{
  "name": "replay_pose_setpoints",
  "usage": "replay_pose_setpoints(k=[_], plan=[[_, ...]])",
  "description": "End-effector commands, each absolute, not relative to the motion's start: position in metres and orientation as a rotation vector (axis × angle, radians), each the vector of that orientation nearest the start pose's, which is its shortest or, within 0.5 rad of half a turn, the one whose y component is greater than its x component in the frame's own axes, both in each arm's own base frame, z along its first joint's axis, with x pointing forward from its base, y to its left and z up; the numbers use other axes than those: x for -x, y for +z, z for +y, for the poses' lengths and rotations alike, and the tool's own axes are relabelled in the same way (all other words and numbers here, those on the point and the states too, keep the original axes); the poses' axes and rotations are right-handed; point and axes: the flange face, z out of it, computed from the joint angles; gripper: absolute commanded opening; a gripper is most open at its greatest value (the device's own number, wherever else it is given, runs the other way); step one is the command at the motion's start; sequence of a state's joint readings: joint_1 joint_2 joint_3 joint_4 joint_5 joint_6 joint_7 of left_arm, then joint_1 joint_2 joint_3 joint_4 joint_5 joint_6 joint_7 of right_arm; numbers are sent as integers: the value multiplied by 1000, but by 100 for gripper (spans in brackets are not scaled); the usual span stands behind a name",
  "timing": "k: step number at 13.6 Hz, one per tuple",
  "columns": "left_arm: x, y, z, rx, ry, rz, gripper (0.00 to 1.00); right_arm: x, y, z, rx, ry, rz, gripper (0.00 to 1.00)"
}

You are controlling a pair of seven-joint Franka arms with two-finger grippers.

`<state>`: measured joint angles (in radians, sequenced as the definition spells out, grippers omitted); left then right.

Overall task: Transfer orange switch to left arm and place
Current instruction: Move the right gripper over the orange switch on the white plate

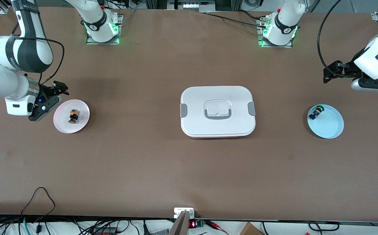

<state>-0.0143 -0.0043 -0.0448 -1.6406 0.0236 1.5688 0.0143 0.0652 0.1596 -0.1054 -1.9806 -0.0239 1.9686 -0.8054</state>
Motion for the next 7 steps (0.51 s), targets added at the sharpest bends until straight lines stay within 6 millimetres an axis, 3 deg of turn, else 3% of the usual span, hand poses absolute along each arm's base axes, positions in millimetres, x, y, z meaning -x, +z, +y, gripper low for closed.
replay_pose_setpoints(k=[1, 4, 7], plan=[[-547, 597, -32, 3109, 109, 137, 100, -555, 341, -45, 2831, 209, -1308, 100], [-546, 597, -31, 3109, 114, 132, 100, -551, 301, -65, 2737, 173, -1504, 100], [-547, 596, -28, 3109, 119, 127, 100, -550, 270, -72, 2627, 160, -1691, 100]])
